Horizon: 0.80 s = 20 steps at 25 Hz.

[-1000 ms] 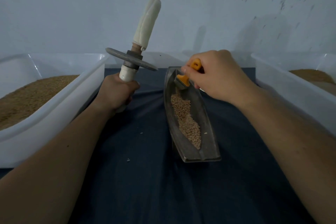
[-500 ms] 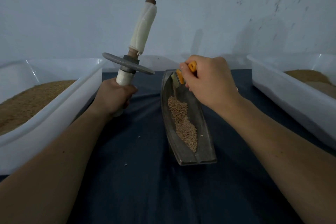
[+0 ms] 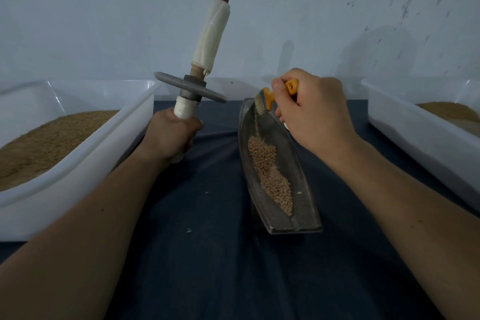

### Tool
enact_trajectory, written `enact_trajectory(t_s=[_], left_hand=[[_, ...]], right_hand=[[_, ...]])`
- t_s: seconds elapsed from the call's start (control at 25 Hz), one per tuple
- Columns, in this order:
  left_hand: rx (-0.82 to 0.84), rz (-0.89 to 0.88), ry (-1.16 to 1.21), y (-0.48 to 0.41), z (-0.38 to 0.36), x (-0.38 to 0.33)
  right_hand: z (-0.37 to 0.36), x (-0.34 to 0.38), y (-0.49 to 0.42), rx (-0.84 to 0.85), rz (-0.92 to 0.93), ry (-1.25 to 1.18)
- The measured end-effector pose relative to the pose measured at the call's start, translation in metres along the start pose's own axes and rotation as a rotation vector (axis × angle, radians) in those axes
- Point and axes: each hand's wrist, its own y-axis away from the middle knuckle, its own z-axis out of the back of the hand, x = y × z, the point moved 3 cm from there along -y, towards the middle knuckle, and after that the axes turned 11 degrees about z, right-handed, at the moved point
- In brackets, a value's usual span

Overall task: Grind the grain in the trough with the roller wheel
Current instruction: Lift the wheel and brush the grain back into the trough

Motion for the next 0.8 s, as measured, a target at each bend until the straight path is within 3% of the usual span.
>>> enact_trajectory(t_s=[0.28, 0.48, 0.68, 0.8], left_hand=[[0.016, 0.009, 0.001, 0.000, 0.000, 0.000], [0.018, 0.013, -0.004, -0.001, 0.000, 0.001], [0.016, 0.003, -0.015, 0.000, 0.000, 0.000], [0.021, -0.003, -0.017, 0.001, 0.000, 0.000]], right_hand=[[-0.011, -0.009, 0.002, 0.166, -0.066, -0.005], [0.000, -0.004, -0.002, -0.018, -0.003, 0.001], [-0.008, -0.003, 0.002, 0.233, -0.076, -0.009], [0.017, 0.011, -0.008, 0.174, -0.100, -0.008]])
